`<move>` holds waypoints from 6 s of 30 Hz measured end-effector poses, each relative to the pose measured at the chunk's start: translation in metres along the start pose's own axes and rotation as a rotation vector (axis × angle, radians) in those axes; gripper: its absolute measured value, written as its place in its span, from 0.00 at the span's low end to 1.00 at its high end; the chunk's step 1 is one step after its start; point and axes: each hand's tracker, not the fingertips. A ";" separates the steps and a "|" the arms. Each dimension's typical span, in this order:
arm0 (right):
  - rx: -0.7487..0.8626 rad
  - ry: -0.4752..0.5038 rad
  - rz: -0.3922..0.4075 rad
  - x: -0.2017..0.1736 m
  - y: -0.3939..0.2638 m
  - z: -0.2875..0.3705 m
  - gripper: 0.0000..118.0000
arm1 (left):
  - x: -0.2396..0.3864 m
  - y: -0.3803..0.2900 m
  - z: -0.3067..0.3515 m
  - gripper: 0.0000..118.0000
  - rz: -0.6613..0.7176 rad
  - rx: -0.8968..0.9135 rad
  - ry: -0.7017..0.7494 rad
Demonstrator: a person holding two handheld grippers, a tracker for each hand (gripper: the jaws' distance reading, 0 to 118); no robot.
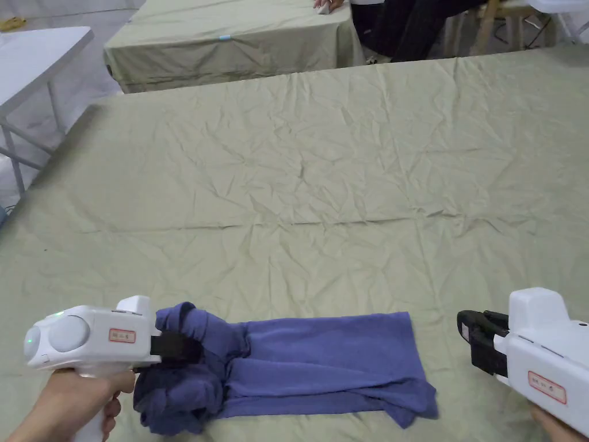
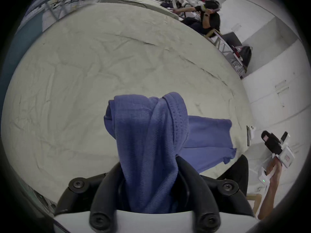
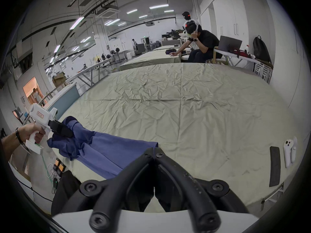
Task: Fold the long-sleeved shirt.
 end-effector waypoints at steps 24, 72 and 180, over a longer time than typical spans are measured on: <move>0.014 -0.040 -0.166 0.066 -0.028 0.010 0.01 | 0.155 0.029 -0.117 0.19 -0.156 -0.127 -0.024; -0.008 -0.040 -0.082 0.033 -0.021 0.017 0.01 | 0.183 -0.050 -0.097 0.02 -0.311 0.154 -0.089; -0.523 0.174 0.320 -0.068 0.017 -0.186 0.01 | 0.039 0.020 -0.168 1.00 0.023 -0.122 -0.685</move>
